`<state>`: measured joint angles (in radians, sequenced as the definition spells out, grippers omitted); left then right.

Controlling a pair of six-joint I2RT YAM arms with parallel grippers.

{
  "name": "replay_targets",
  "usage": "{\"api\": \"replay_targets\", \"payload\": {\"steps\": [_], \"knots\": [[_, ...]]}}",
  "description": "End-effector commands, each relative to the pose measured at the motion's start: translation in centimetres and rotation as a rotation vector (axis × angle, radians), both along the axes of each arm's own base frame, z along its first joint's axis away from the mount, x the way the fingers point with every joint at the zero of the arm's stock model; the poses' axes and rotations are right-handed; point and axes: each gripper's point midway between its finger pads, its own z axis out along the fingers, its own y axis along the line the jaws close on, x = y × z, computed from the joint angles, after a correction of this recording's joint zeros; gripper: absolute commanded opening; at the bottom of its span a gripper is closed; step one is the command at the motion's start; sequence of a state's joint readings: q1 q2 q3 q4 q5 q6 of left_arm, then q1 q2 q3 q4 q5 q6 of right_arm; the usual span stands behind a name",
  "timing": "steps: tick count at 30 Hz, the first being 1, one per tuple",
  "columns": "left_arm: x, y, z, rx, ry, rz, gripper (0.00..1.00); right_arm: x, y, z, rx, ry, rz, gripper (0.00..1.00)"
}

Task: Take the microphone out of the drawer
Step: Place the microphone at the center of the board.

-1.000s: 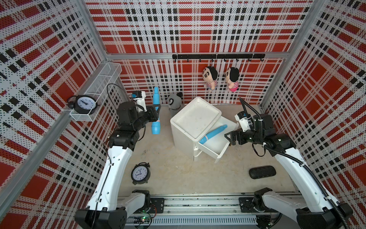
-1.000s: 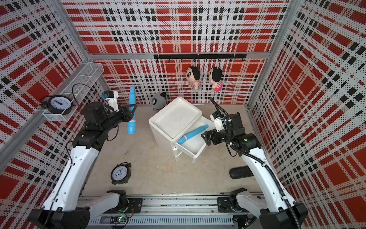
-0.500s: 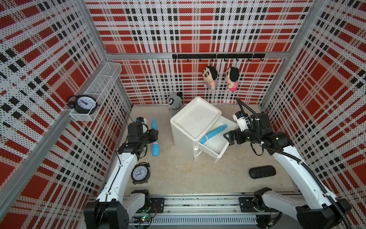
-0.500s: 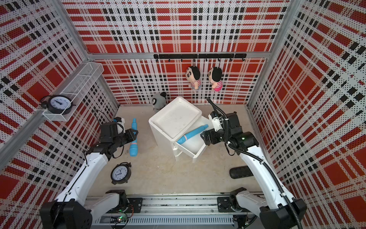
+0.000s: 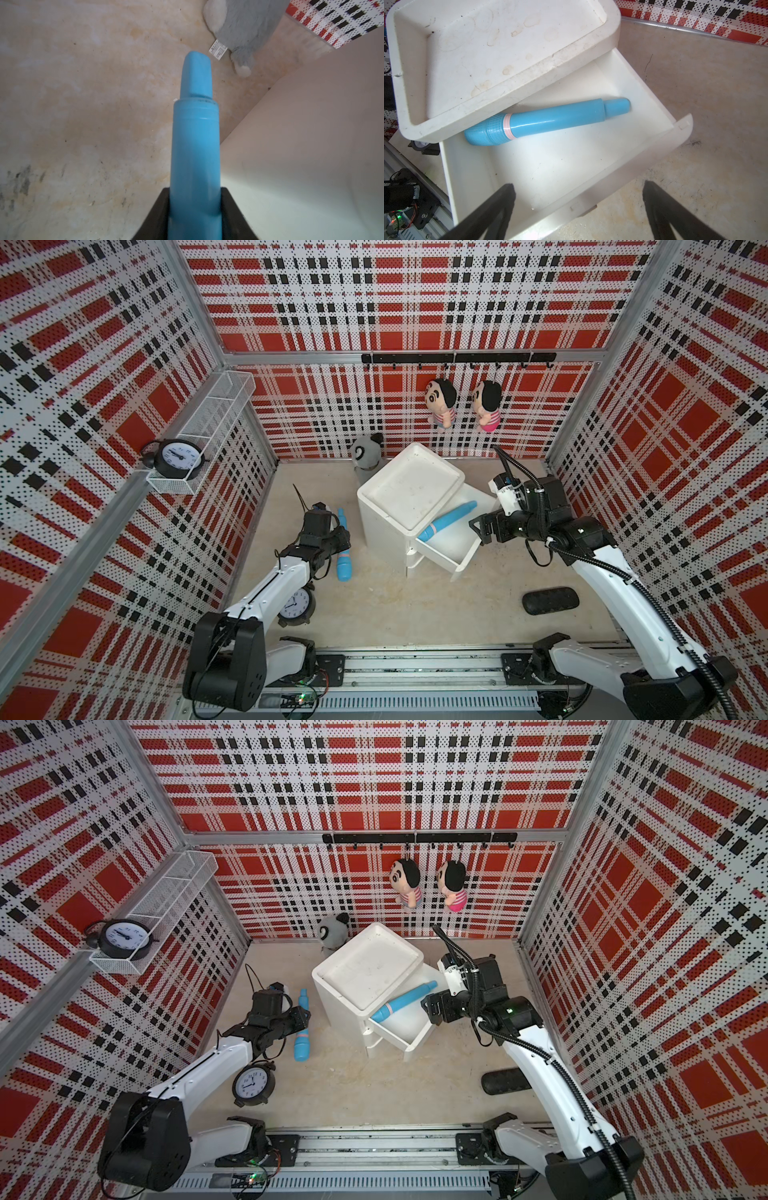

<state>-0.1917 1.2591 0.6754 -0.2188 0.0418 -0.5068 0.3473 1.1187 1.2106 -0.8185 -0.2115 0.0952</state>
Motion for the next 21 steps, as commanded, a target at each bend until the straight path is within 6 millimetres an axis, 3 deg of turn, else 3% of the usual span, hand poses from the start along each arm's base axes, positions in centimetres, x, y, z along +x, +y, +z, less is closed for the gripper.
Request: {"api": "replay_targets", "payload": {"steps": [1, 5, 7, 21], "knots": [[1.4, -0.5, 0.5, 0.008, -0.061, 0.04, 0.0, -0.3, 0.0, 0.4, -0.005, -0.022, -0.001, 1.0], [1.4, -0.1, -0.8, 0.028, -0.046, 0.068, 0.0, -0.2, -0.2, -0.1, -0.018, -0.014, -0.007, 1.0], [1.0, -1.1, -1.5, 0.028, -0.04, 0.046, 0.0, -0.1, -0.2, -0.3, -0.023, -0.009, -0.007, 1.0], [0.5, -1.9, -4.6, 0.039, 0.013, 0.045, 0.0, 0.1, 0.1, -0.8, -0.03, 0.007, 0.004, 1.0]]}}
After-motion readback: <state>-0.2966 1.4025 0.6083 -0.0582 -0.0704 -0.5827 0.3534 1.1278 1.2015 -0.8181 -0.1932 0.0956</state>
